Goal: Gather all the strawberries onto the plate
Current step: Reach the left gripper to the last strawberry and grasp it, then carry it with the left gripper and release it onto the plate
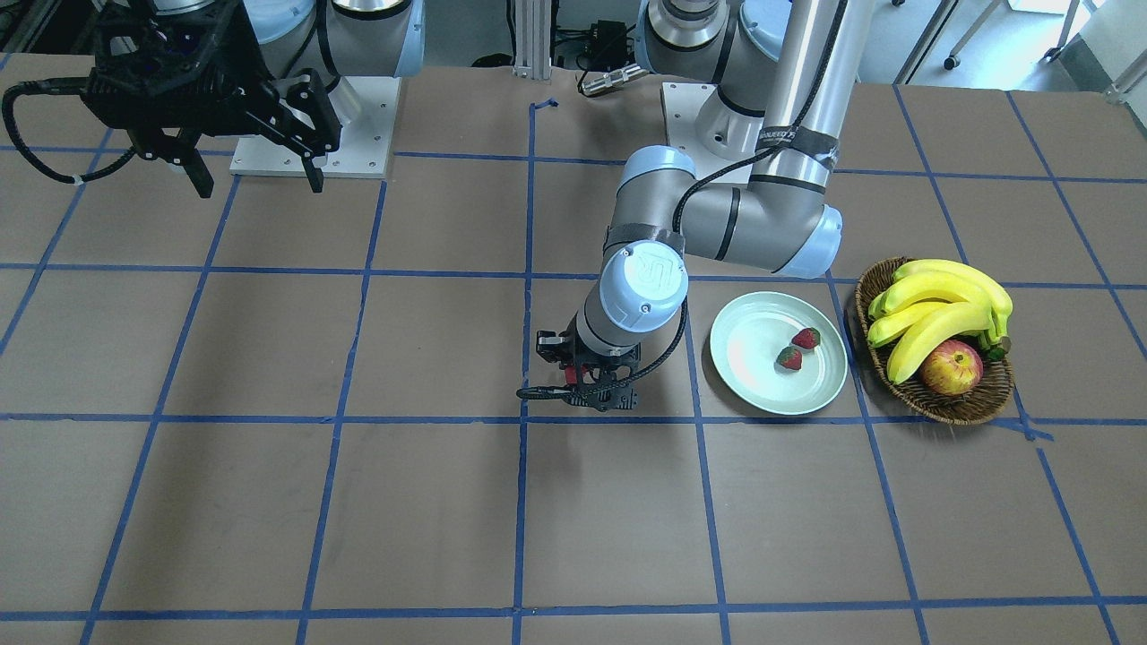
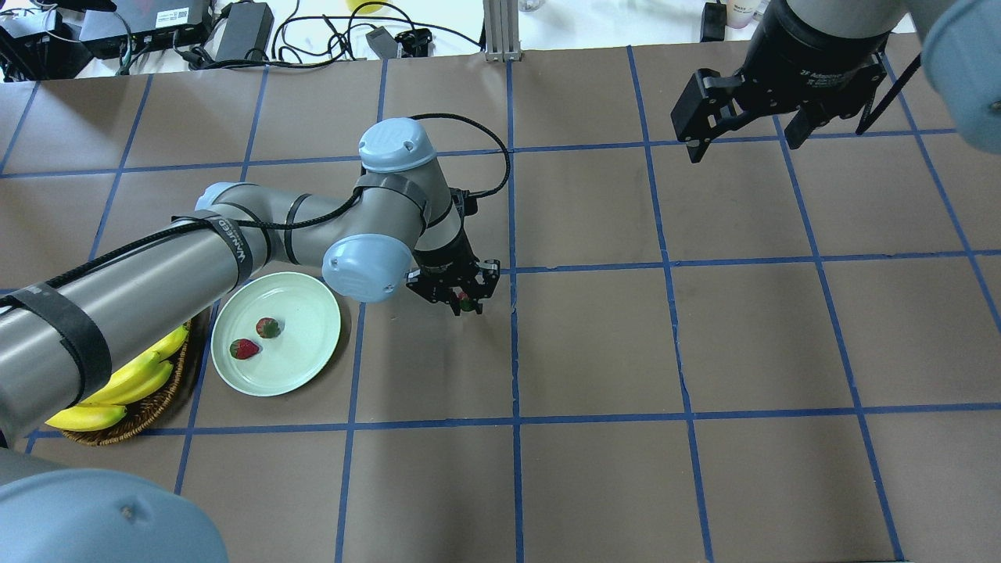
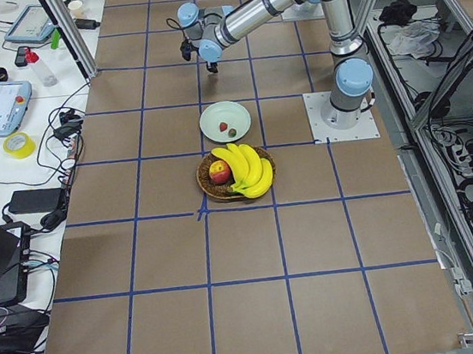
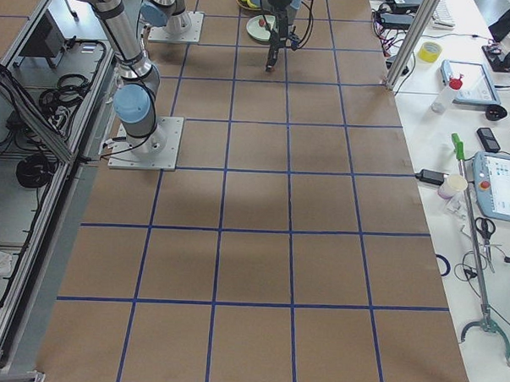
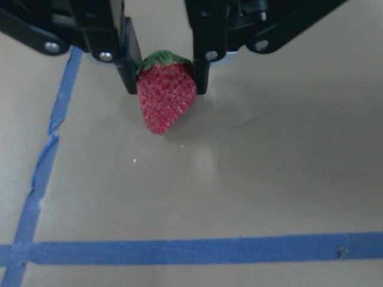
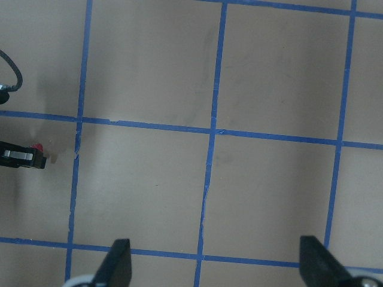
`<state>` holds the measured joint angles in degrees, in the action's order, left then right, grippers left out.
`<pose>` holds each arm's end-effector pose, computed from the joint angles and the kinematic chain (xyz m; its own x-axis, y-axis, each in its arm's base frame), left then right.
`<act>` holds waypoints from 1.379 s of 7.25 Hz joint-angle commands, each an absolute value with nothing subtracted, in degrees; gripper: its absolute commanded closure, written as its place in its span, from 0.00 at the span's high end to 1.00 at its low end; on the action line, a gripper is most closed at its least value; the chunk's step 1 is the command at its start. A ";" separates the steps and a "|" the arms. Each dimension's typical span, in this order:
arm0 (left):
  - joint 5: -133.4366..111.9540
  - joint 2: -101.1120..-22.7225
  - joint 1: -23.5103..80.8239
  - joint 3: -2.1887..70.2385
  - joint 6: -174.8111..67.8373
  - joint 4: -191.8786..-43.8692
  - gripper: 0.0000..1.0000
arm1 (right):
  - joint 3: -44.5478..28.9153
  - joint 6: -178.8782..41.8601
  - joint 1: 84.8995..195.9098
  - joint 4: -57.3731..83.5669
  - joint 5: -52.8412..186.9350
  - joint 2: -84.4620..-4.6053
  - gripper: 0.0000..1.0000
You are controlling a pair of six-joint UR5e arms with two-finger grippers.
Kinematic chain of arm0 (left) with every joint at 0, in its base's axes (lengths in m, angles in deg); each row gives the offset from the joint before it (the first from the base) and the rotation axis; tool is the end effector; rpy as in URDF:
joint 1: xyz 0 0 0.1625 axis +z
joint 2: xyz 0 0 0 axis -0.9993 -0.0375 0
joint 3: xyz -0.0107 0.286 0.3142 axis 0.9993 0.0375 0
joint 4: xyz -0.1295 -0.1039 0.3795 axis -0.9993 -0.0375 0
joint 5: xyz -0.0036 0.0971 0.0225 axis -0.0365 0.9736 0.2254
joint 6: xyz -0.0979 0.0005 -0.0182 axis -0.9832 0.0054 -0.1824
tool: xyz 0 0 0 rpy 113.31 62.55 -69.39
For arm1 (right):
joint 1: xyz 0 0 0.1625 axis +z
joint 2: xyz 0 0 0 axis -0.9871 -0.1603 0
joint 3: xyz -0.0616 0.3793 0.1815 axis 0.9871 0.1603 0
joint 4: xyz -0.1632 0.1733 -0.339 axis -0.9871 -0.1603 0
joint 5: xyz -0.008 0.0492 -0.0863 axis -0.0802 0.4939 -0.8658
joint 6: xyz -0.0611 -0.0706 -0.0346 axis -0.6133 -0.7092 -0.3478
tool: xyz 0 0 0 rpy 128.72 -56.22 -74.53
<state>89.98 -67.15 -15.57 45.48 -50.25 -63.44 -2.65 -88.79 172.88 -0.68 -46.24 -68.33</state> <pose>-0.2809 -0.5227 0.1985 -0.9887 0.0037 0.1500 0.0328 0.9809 0.1918 0.1502 -0.4683 0.5388 -0.9947 -0.1017 0.0120 -0.1024 0.9886 -0.1107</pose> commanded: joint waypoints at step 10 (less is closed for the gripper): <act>105.98 -60.43 7.96 45.37 -29.00 -83.42 1.00 | -2.62 -88.79 172.79 -0.68 -46.24 -68.33 1.00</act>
<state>106.08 -60.80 7.81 45.30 -28.49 -83.51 -2.62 -88.79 172.80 -0.67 -46.24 -68.33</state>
